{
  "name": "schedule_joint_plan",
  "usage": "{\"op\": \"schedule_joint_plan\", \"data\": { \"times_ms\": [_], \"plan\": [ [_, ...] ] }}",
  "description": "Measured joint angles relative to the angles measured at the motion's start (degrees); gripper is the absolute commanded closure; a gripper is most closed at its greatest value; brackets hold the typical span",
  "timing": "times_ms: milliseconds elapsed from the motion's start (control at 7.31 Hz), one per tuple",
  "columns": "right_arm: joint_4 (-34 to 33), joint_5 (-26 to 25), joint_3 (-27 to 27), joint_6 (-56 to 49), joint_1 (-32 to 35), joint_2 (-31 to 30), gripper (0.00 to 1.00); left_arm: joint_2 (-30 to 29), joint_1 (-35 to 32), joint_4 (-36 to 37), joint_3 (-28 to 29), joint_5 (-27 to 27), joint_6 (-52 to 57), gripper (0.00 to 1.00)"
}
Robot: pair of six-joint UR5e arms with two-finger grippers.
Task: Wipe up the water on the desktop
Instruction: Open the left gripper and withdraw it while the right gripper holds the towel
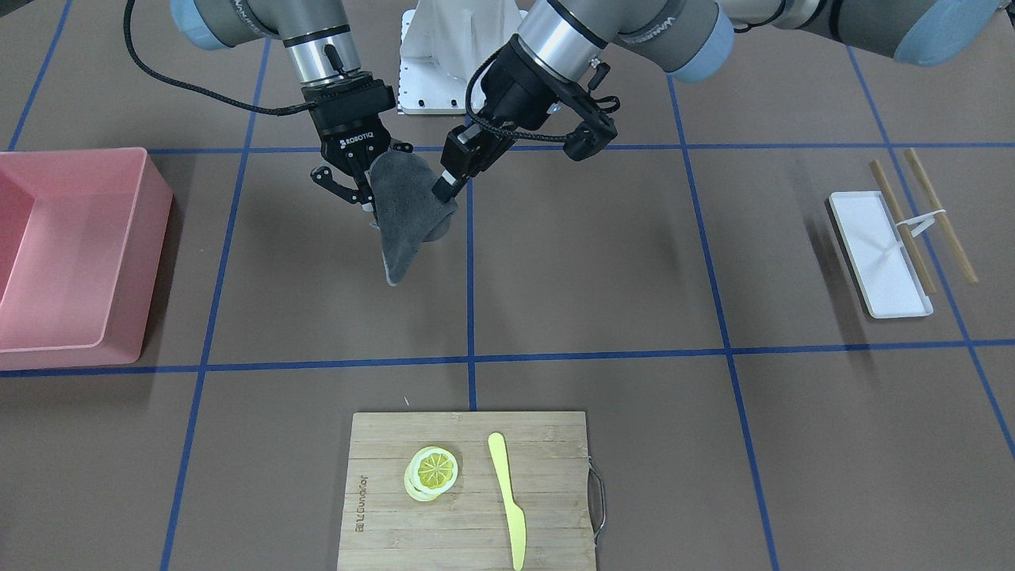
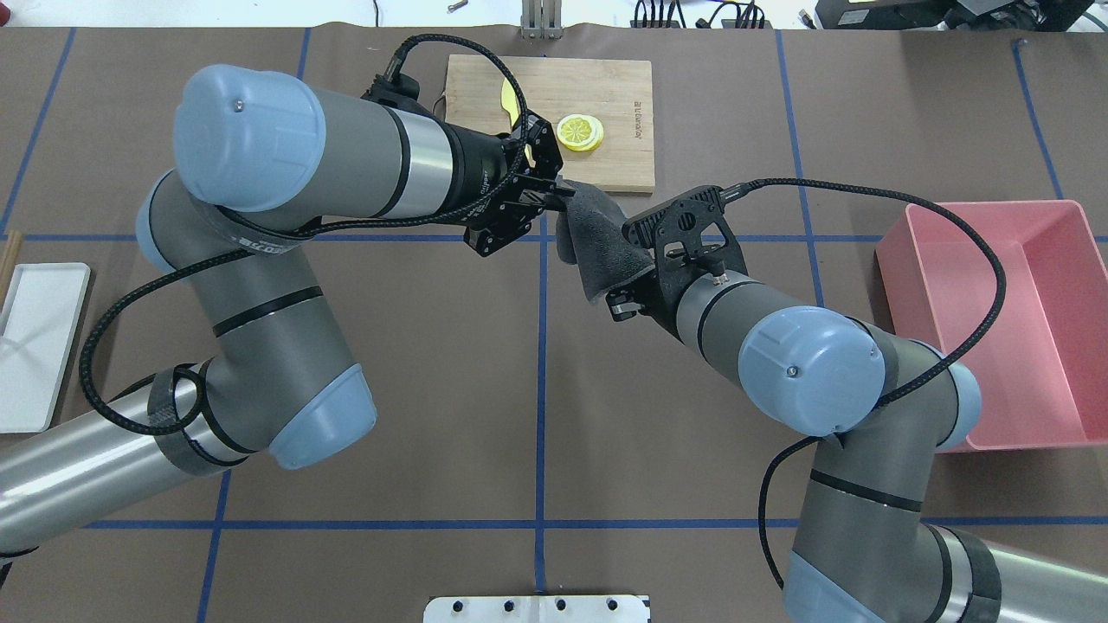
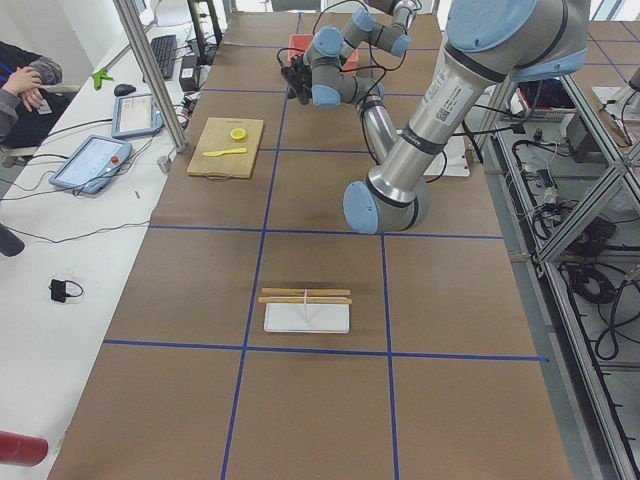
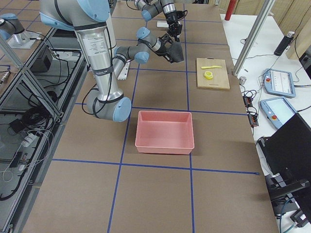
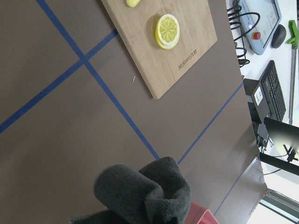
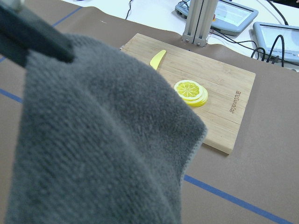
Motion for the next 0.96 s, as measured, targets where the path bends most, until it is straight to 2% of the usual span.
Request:
{"op": "schedule_joint_plan", "data": {
  "times_ms": [547, 958],
  "plan": [
    [-0.4, 0.0, 0.2, -0.2, 0.4, 0.0, 1.0, 5.2, -4.4, 0.6, -0.1, -0.8, 13.9, 0.01],
    [-0.8, 0.0, 0.0, -0.2, 1.4, -0.1, 1.0, 10.8, -9.9, 4.2, 0.1, -5.3, 32.9, 0.01]
  ]
}}
